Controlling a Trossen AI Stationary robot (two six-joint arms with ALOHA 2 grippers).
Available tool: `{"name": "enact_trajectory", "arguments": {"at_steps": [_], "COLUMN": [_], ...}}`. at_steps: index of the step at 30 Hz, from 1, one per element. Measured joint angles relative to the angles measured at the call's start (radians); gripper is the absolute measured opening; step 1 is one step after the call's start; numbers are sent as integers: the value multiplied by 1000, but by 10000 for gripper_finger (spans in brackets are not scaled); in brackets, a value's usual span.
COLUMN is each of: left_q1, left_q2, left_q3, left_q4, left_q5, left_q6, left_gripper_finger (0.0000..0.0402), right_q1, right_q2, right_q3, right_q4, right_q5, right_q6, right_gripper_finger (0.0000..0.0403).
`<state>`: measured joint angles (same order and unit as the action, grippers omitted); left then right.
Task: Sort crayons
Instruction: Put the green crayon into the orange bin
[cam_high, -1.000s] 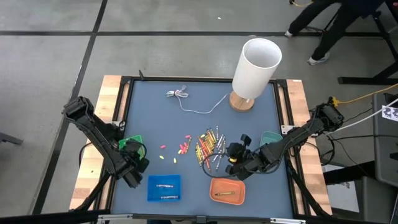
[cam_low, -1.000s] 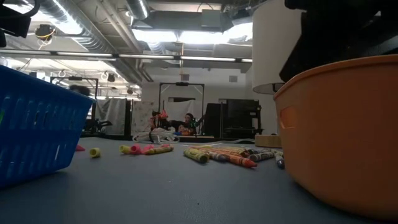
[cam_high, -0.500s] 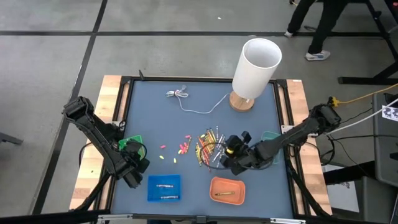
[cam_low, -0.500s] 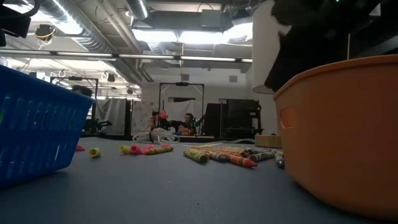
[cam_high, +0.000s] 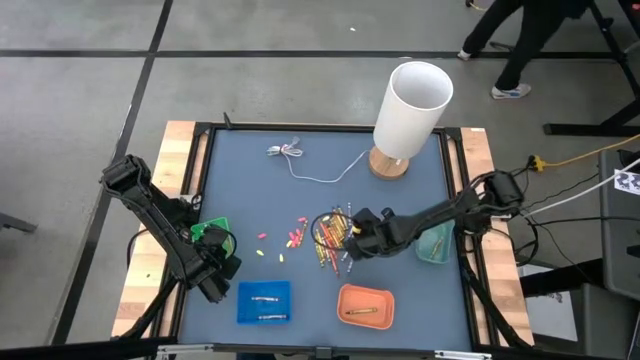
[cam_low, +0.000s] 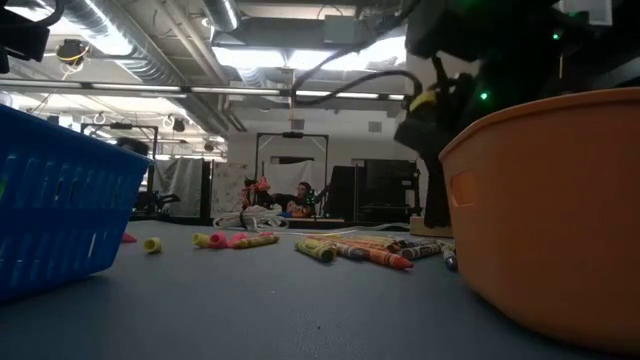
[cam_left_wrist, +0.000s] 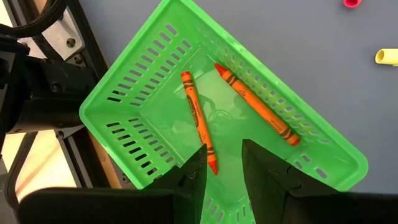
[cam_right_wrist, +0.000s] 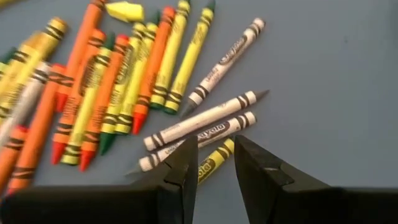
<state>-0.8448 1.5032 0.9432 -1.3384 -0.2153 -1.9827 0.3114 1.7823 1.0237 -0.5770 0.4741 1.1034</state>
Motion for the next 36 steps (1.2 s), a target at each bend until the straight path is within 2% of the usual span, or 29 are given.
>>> {"name": "enact_trajectory", "arguments": {"at_steps": [9,32,36], "left_q1": [0,0,0], "left_q2": [0,0,0], "left_q3": [0,0,0], "left_q4": [6,16,16], "left_q5": [0,-4,-4], "left_q6": [0,0,0], "left_gripper_finger": [85,85,85], "right_q1": [-5,-4,-4], "right_q2": [30,67,68], "right_q3": [0,3,2], "right_q4": [7,3,4], "right_q5": [-81,-93,-94], "right_q6": [4,19,19], "right_gripper_finger": [101,101,88]}}
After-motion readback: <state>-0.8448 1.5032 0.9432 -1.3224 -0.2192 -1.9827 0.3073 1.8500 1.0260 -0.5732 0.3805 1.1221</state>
